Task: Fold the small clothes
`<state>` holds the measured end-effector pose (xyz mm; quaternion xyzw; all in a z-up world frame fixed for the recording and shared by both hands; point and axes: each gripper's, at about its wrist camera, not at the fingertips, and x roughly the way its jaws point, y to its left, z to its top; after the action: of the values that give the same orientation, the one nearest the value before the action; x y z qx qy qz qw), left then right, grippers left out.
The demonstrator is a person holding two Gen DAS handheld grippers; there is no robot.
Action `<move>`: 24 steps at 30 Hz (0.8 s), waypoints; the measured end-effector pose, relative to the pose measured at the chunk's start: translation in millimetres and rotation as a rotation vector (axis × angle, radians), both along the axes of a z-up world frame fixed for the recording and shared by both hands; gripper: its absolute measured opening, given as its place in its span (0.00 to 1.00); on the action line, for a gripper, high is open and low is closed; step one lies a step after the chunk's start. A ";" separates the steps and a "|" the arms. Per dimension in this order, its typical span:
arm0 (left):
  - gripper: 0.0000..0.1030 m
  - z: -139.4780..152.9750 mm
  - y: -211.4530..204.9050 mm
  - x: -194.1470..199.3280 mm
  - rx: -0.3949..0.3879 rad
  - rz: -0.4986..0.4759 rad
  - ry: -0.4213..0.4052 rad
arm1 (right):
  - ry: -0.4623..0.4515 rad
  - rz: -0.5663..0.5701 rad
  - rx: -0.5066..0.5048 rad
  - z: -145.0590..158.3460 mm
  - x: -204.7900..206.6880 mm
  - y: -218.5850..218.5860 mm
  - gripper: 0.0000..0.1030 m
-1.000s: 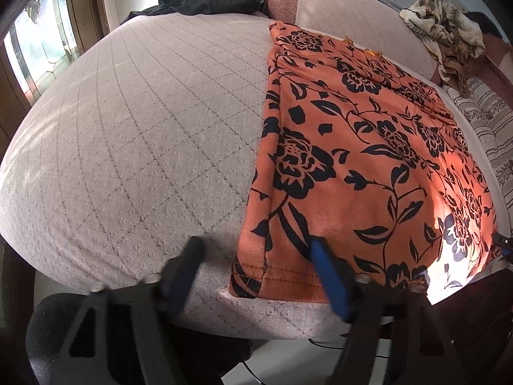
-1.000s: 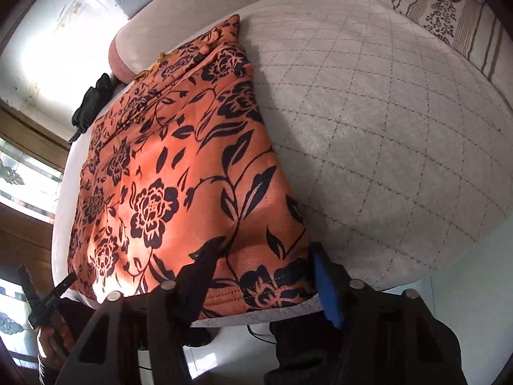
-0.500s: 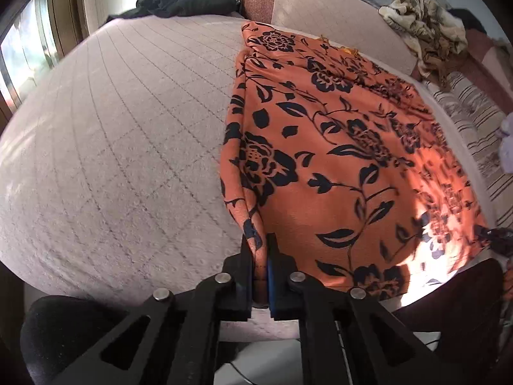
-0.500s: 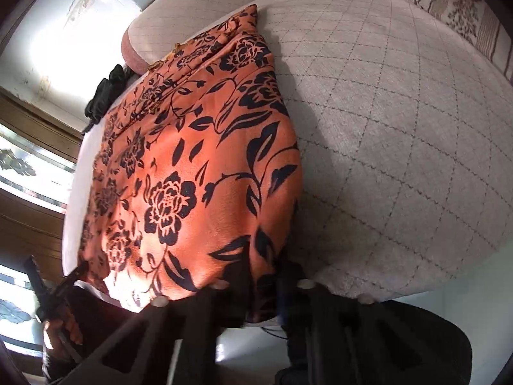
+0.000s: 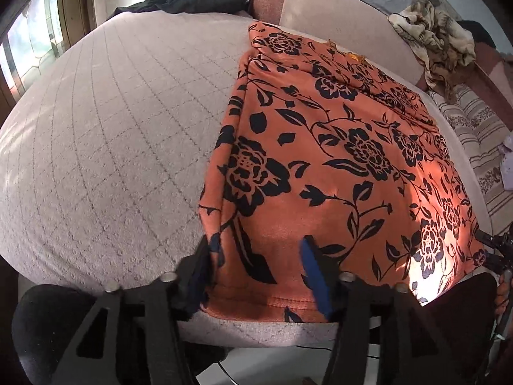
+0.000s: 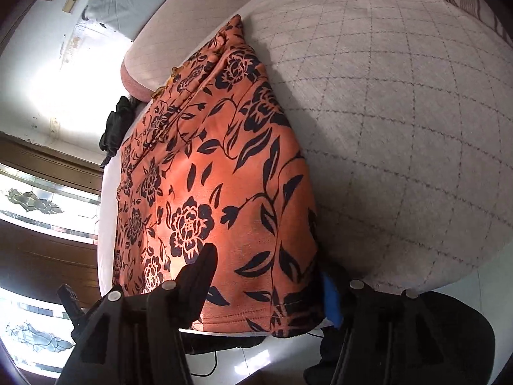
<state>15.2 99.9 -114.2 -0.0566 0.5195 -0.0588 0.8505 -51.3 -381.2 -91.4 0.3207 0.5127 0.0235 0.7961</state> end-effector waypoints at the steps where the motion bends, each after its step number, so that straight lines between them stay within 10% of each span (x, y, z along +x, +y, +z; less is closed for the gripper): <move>1: 0.06 -0.3 0.3 2.6 -0.017 -0.012 0.018 | 0.006 0.009 0.003 -2.7 1.1 0.4 0.07; 6: 0.06 37.9 20.5 -5.5 -0.131 0.033 -0.083 | -0.076 -0.035 0.137 16.0 -6.1 -6.4 0.08; 10: 0.06 -7.4 28.1 7.5 -0.127 0.067 0.084 | -0.022 -0.047 0.113 1.7 3.8 -11.1 0.08; 15: 0.06 14.9 18.7 6.3 -0.097 -0.001 -0.008 | -0.029 -0.017 0.134 6.7 13.3 -2.7 0.08; 18: 0.06 1.8 23.5 15.8 -0.125 0.026 0.074 | 0.009 -0.017 0.147 -2.8 20.7 -3.0 0.08; 24: 0.06 69.8 14.6 72.5 -0.216 -0.069 -0.071 | -0.088 0.020 0.225 28.8 54.5 -3.3 0.08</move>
<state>87.7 114.5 -44.4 -0.1281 0.4812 -0.1455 0.8549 3.2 -384.5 -62.6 0.4015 0.4747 0.1030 0.7764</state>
